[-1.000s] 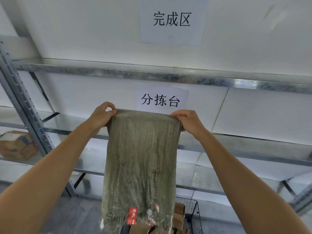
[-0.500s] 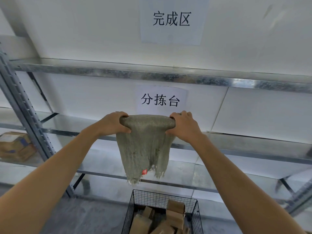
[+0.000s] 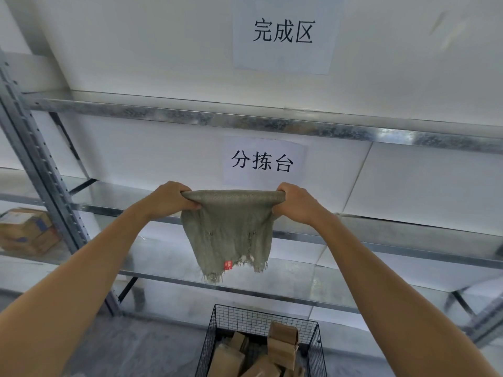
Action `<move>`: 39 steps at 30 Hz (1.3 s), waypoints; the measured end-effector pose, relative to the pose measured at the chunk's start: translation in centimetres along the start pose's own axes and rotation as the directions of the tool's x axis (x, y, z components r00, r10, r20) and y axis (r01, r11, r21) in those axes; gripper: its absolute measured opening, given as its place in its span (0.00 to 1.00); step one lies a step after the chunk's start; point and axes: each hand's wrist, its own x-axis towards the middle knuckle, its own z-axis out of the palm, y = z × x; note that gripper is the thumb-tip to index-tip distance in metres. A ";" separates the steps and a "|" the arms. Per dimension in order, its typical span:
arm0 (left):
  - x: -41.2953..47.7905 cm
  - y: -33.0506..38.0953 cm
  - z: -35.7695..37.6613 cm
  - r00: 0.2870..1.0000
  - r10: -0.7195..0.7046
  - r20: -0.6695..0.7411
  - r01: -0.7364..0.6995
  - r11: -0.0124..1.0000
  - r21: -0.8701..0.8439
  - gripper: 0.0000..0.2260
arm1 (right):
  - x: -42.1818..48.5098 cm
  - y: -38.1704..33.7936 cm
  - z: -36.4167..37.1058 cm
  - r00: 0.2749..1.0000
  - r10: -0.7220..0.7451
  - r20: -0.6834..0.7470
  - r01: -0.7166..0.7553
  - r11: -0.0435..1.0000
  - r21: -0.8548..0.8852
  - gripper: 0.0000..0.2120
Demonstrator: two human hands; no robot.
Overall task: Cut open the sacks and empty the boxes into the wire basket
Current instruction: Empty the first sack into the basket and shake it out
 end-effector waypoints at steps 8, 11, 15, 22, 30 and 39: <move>-0.9 -1.0 -0.9 0.994 -0.111 -0.018 0.094 0.908 -0.408 0.13 | 0.5 0.3 -0.2 0.997 0.063 -0.053 -0.031 0.889 0.456 0.11; -0.7 -1.1 -1.2 0.980 -0.185 -0.068 0.124 0.845 -0.521 0.22 | 0.4 0.6 0.2 0.990 0.118 -0.075 -0.060 0.843 0.534 0.13; -0.9 -0.4 -1.0 0.944 -0.238 -0.226 0.132 0.906 -0.403 0.23 | 0.4 0.6 1.0 0.983 0.124 -0.134 -0.035 0.848 0.528 0.22; -1.0 0.5 -1.0 0.940 -0.313 -0.137 0.182 0.798 -0.575 0.09 | 0.8 0.0 1.0 0.974 0.019 -0.225 0.087 0.889 0.450 0.15; -0.9 0.4 -1.4 0.976 -0.104 0.191 0.142 0.970 -0.199 0.21 | 0.1 -0.3 1.4 0.994 0.028 0.108 -0.066 0.928 0.368 0.23; 0.1 -0.6 1.0 0.997 -0.043 -0.069 0.062 0.948 0.312 0.11 | 0.4 -0.7 2.8 0.983 -0.048 -0.175 0.011 0.978 -0.210 0.12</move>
